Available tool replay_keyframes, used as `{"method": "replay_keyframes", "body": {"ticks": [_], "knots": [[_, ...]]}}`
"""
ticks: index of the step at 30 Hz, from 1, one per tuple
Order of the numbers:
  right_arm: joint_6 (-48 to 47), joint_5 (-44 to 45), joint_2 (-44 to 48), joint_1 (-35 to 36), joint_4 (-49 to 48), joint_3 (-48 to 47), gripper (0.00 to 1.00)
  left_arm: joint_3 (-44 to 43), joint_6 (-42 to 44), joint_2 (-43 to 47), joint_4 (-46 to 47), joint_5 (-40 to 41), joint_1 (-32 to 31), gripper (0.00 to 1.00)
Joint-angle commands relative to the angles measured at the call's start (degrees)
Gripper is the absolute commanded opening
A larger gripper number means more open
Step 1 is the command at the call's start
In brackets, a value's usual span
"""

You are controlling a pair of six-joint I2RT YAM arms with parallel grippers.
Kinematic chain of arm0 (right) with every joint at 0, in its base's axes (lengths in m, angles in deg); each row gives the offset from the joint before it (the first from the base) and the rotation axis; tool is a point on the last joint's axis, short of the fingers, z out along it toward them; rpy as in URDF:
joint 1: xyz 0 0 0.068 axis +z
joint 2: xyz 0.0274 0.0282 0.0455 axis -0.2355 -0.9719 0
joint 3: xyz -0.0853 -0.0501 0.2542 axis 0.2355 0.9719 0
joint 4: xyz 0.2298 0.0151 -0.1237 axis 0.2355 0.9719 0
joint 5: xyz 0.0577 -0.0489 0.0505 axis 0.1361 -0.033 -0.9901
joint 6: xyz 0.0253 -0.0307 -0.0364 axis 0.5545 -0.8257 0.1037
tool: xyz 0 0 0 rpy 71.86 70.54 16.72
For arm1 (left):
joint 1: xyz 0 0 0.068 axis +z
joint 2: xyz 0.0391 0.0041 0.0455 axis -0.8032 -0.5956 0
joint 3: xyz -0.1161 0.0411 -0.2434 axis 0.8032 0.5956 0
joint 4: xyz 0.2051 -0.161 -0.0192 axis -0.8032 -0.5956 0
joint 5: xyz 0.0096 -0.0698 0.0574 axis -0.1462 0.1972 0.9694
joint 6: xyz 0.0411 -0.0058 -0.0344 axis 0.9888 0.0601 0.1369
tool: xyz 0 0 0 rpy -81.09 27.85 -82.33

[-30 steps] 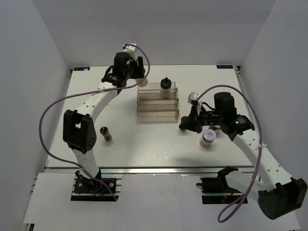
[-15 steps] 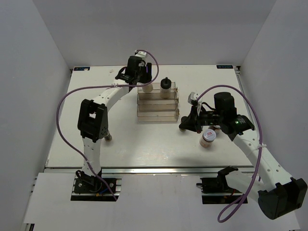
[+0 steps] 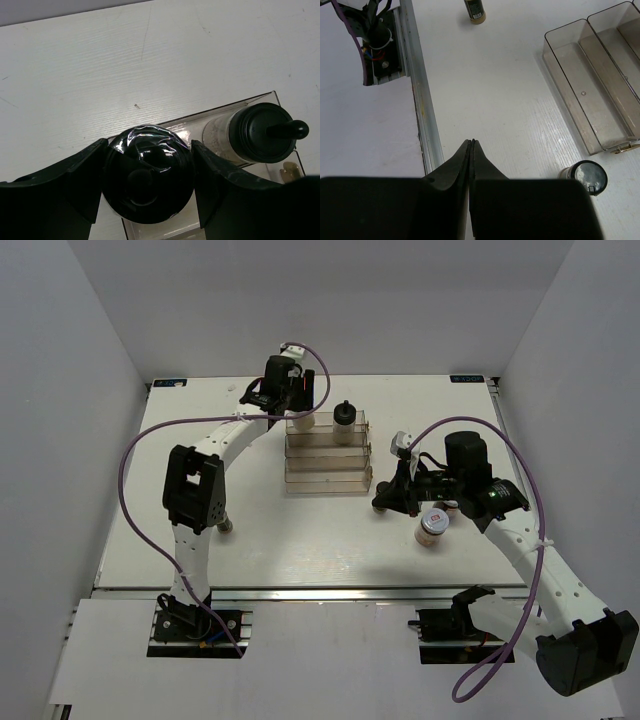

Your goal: Organize the condiment bottles

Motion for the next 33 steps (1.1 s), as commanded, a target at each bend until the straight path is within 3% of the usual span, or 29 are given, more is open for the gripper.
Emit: {"method": "replay_keyframes", "body": {"ticks": [1, 17, 20, 25, 28, 33], "knots": [[-0.6, -1.3, 0.2, -0.3, -0.7, 0.1, 0.02, -0.4, 1.5, 0.6, 2.9, 0.8, -0.4, 0.0], [-0.6, -1.6, -0.1, -0.8, -0.6, 0.2, 0.06, -0.2, 2.9, -2.2, 3.2, 2.3, -0.9, 0.01], [-0.7, -1.6, -0.2, -0.9, -0.6, 0.3, 0.1, 0.8, 2.9, -2.1, 3.6, 2.1, -1.1, 0.2], [-0.8, -1.6, -0.2, -1.0, -0.6, 0.3, 0.2, 1.5, 3.3, -2.0, 3.5, 1.8, -1.8, 0.66], [-0.8, -1.6, -0.3, -0.9, -0.6, 0.3, 0.33, 1.7, 3.5, -2.0, 3.2, 1.8, -2.3, 0.8], [-0.9, -1.2, -0.4, -1.1, -0.3, 0.3, 0.54, 1.7, 3.4, -1.7, 2.1, 2.3, -2.8, 0.9]]}}
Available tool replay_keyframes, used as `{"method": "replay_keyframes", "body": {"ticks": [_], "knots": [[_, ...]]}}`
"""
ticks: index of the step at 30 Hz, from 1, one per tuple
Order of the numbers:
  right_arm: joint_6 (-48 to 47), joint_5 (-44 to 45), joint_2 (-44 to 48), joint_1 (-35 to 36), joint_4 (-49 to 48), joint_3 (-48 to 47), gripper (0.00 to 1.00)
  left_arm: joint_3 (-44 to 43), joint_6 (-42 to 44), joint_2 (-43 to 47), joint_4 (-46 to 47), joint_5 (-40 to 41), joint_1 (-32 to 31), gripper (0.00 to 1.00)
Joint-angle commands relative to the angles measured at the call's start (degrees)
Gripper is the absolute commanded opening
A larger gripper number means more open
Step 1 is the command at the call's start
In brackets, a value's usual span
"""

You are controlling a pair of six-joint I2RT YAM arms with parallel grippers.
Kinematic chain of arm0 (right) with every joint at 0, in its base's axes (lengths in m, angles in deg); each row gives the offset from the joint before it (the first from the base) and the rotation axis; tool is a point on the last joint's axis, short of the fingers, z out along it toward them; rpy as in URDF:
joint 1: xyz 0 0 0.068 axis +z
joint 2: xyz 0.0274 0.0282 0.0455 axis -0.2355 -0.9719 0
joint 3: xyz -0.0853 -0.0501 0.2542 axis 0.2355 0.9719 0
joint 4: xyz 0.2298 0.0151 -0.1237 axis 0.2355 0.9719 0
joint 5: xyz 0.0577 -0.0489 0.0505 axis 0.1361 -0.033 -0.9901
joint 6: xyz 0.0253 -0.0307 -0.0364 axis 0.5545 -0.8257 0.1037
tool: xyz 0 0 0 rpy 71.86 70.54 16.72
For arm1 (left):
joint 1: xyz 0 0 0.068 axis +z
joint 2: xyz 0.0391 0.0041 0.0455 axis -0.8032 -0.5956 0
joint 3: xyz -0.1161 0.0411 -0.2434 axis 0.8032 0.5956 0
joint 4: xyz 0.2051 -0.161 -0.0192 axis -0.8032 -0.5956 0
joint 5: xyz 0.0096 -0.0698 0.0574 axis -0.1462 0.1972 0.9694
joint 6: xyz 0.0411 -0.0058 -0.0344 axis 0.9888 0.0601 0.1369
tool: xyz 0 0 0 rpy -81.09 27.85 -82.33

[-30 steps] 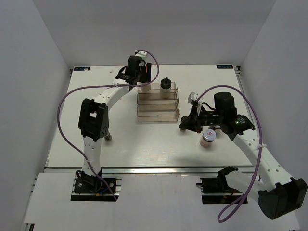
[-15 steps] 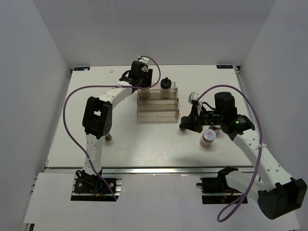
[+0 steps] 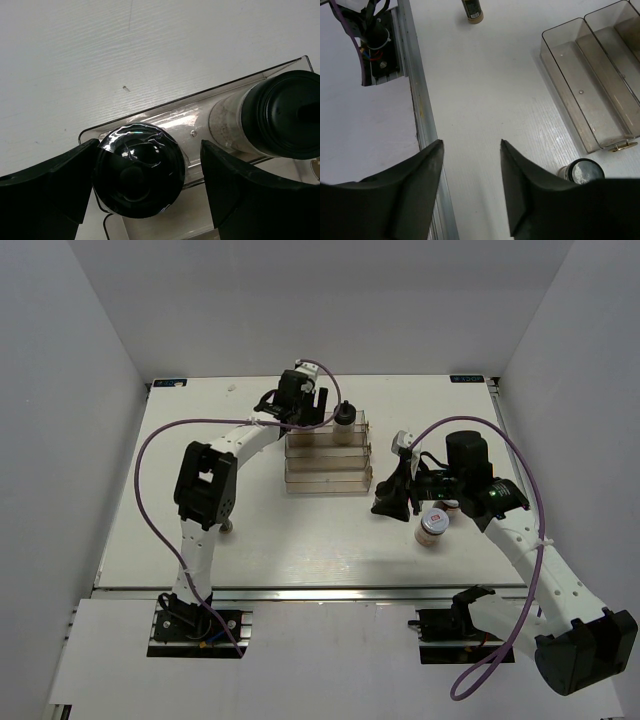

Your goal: Organize the condiment bottles

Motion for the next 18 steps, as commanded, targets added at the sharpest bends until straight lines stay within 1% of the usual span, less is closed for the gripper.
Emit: {"method": "replay_keyframes", "body": {"ticks": [1, 2, 3, 4, 9, 13, 16, 17, 18], "knots": [[-0.5, -0.7, 0.0, -0.4, -0.4, 0.3, 0.57, 0.0, 0.2, 3.4, 0.5, 0.6, -0.5, 0.92], [-0.6, -0.6, 0.0, -0.5, -0.4, 0.4, 0.6, 0.1, 0.2, 3.7, 0.1, 0.6, -0.5, 0.95], [-0.7, -0.3, 0.0, -0.6, -0.5, 0.3, 0.64, 0.1, 0.2, 4.2, 0.0, 0.8, -0.5, 0.97], [-0.8, -0.1, -0.1, -0.6, -0.4, 0.4, 0.66, 0.1, 0.2, 5.3, -0.2, 0.9, -0.5, 0.98], [-1.7, 3.6, -0.4, -0.6, -0.7, 0.3, 0.76, 0.0, 0.2, 10.6, -1.7, 2.3, -0.5, 0.98], [-1.6, 6.9, -0.5, -0.6, -1.5, 0.3, 0.81, 0.5, 0.7, 15.9, -4.8, 5.3, -0.5, 0.98], [-1.0, 10.3, -1.1, -0.6, -3.3, 0.7, 0.82, 4.6, 0.6, 21.7, -5.5, 7.4, -0.5, 0.98], [-0.8, 11.1, -1.4, -0.6, -3.7, 1.0, 0.83, 6.4, 0.8, 25.5, -5.0, 7.8, -0.5, 0.98], [-0.7, 13.1, -2.3, -0.5, -4.1, 1.0, 0.83, 10.5, 0.3, 27.4, -4.8, 8.5, -0.5, 0.98]]}}
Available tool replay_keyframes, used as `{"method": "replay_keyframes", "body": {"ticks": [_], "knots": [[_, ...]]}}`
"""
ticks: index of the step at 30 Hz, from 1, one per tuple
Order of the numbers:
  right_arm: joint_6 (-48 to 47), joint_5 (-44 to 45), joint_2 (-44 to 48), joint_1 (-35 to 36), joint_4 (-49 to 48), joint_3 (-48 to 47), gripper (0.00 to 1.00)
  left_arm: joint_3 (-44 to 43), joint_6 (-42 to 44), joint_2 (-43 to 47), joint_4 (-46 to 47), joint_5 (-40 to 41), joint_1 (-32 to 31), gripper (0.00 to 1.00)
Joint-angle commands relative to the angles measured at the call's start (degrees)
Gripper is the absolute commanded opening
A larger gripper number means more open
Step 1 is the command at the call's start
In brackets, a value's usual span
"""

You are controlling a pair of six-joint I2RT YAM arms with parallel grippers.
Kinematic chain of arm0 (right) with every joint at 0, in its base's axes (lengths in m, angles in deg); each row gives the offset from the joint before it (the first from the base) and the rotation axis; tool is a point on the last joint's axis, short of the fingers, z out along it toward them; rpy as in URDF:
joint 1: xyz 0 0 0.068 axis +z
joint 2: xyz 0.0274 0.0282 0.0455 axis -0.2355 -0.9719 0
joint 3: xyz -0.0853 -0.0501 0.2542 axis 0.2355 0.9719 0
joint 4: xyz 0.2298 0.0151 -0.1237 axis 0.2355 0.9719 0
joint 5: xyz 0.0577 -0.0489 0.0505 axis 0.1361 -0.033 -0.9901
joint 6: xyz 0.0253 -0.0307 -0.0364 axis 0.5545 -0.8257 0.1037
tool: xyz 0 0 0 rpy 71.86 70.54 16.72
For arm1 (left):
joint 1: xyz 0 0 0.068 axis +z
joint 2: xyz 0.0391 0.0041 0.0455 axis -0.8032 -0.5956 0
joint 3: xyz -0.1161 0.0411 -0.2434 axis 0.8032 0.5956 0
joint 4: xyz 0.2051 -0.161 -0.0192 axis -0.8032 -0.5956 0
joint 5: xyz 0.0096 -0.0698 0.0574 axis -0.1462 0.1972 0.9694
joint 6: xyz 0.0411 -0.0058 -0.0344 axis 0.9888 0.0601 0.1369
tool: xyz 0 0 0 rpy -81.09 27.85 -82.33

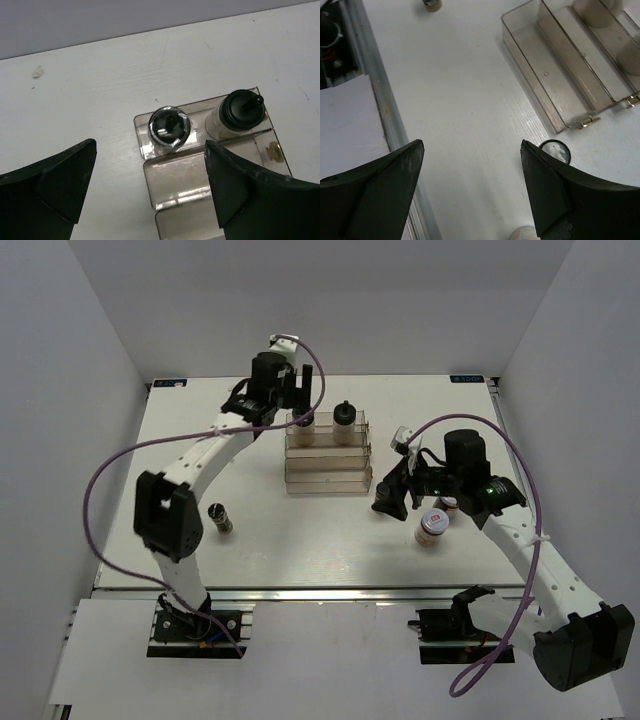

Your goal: Organize the condiment bottles

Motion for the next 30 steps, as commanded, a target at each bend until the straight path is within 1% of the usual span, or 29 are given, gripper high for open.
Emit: {"method": "replay_keyframes", "body": {"ticks": [1, 2, 3, 5, 6, 9, 10, 12, 13, 15, 17, 20, 23, 30], "knots": [[0.2, 5.8, -1.7, -0.2, -3.4, 0.8, 0.84, 7.0, -0.5, 11.2, -0.7, 4.6, -0.2, 0.98], [0.4, 6.8, -2.2, -0.1, -3.6, 0.6, 0.85, 9.2, -0.8, 15.5, -0.2, 4.8, -0.2, 0.98], [0.5, 8.5, -3.2, -0.2, -3.9, 0.6, 0.85, 13.7, -1.2, 17.7, 0.0, 5.0, -0.2, 0.98], [1.4, 10.7, -4.4, 0.1, -4.9, 0.3, 0.86, 17.7, -2.3, 22.0, -0.5, 5.3, -0.2, 0.98], [1.7, 13.5, -5.5, 0.1, -5.2, 0.2, 0.86, 21.7, -3.0, 26.1, -0.6, 5.2, -0.2, 0.98], [2.8, 19.3, -7.8, 0.6, -6.8, 0.1, 0.87, 27.4, -3.8, 32.3, -1.1, 3.5, -0.1, 0.98], [2.9, 20.5, -8.4, 0.7, -7.2, 0.1, 0.87, 31.1, -3.9, 36.4, -1.1, 3.1, -0.1, 0.98], [2.9, 23.0, -10.2, 0.8, -8.0, 0.1, 0.87, 34.3, -3.8, 40.2, -1.1, 2.4, -0.1, 0.98], [3.0, 23.8, -10.9, 0.9, -8.2, 0.2, 0.87, 37.1, -3.8, 43.6, -1.2, 2.4, 0.0, 0.98], [3.0, 25.5, -12.7, 1.0, -8.9, 0.1, 0.87, 39.6, -3.1, 46.8, -0.8, 3.1, -0.1, 0.98], [3.1, 25.8, -13.8, 1.1, -8.9, -0.2, 0.87, 43.4, -2.4, 51.0, 0.2, 3.8, -0.1, 0.98], [2.8, 24.9, -15.9, 1.3, -8.4, -0.5, 0.87, 47.1, -1.9, 54.5, 1.1, 5.4, -0.1, 0.98], [2.2, 24.8, -17.6, 1.6, -8.4, -0.6, 0.87, 48.5, -1.4, 56.1, 1.0, 5.6, -0.1, 0.98], [0.3, 24.6, -21.7, 1.5, -8.7, -1.4, 0.86, 48.5, 0.0, 55.7, 0.4, 5.5, -0.1, 0.98]]}}
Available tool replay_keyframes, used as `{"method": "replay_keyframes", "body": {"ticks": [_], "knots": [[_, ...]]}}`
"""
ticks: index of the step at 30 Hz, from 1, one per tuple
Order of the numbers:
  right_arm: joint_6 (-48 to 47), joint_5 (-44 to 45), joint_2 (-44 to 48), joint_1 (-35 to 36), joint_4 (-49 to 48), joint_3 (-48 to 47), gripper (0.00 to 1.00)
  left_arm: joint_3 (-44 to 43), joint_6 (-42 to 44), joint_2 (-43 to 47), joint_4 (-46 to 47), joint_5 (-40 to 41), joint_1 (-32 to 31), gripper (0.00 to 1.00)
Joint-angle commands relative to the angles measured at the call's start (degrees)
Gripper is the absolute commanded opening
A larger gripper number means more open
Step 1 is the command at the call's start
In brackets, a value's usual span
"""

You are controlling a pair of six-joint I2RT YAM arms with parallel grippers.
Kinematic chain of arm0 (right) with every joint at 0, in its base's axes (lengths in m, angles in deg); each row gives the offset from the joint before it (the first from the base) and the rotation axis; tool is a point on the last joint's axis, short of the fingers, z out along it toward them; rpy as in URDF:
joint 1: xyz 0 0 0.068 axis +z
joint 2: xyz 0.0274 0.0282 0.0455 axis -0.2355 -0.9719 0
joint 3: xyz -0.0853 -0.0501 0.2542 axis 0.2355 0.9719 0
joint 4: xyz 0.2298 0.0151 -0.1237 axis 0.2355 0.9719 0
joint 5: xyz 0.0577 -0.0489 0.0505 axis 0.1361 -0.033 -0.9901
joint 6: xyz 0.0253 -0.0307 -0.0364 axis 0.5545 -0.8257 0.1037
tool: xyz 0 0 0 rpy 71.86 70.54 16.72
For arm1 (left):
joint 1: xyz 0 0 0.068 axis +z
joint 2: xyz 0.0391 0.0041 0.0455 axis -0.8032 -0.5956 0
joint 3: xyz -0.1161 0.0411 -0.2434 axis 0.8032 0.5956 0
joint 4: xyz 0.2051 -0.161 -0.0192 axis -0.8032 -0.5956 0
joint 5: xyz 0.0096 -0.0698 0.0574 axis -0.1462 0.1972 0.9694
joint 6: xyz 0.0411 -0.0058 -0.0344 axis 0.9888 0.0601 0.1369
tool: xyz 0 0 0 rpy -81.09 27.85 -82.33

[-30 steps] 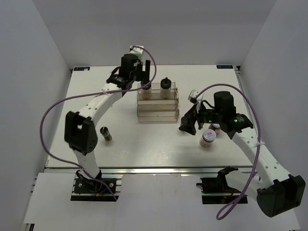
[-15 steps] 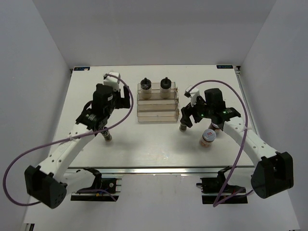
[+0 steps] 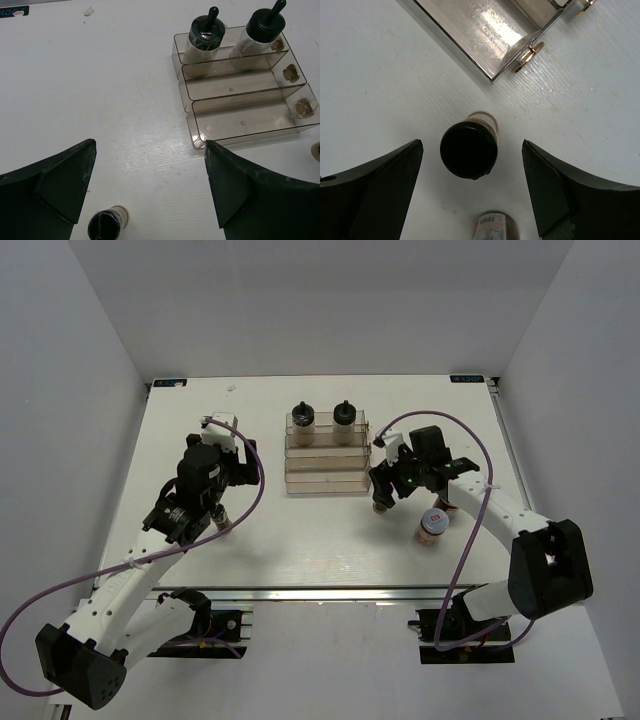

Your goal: Organize the condiment bottles

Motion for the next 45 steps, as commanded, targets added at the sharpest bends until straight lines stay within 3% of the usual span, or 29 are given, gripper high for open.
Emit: {"method": "replay_keyframes", "body": {"ticks": [1, 13, 18, 20, 24, 27, 28, 31, 38, 45], "knots": [[-1.5, -0.1, -1.4, 0.3, -1.8, -1.6, 0.85, 0.2, 1.0, 0.4, 0.6, 0.5, -0.1, 0.98], [-2.0, -0.3, -2.3, 0.3, -2.5, -0.9, 0.69, 0.3, 1.2, 0.3, 0.4, 0.4, -0.1, 0.98], [-2.4, -0.5, -2.7, 0.4, -2.2, -1.5, 0.57, 0.5, 1.4, 0.1, 0.4, 0.8, -0.1, 0.98], [-2.5, -0.8, -3.0, 0.4, -1.9, -1.9, 0.47, 0.5, 1.4, 0.0, 0.3, 0.8, -0.1, 0.98], [-3.0, -0.8, -3.0, 0.3, -1.6, -2.0, 0.42, 0.5, 1.4, -0.1, 0.4, 0.9, -0.1, 0.98], [-3.3, -0.7, -3.0, 0.4, -1.4, -2.1, 0.27, 0.6, 1.4, -0.1, 0.4, 1.0, -0.1, 0.98], [-3.4, -0.7, -2.5, 0.4, -1.0, -2.1, 0.17, 0.7, 1.4, -0.1, 0.5, 1.1, -0.1, 0.98], [-4.0, -0.5, -0.5, 0.4, 0.5, -2.7, 0.01, 0.7, 1.4, 0.1, 0.5, 1.3, -0.1, 0.98], [-4.1, -1.3, 4.3, 0.3, 5.2, -8.1, 0.0, 0.6, 1.5, 0.1, 0.5, 1.3, -0.1, 0.98], [-2.1, -3.6, -0.3, 0.5, 6.6, -19.8, 0.0, 0.9, 1.3, -0.1, 0.4, 2.0, -0.1, 0.98]]}}
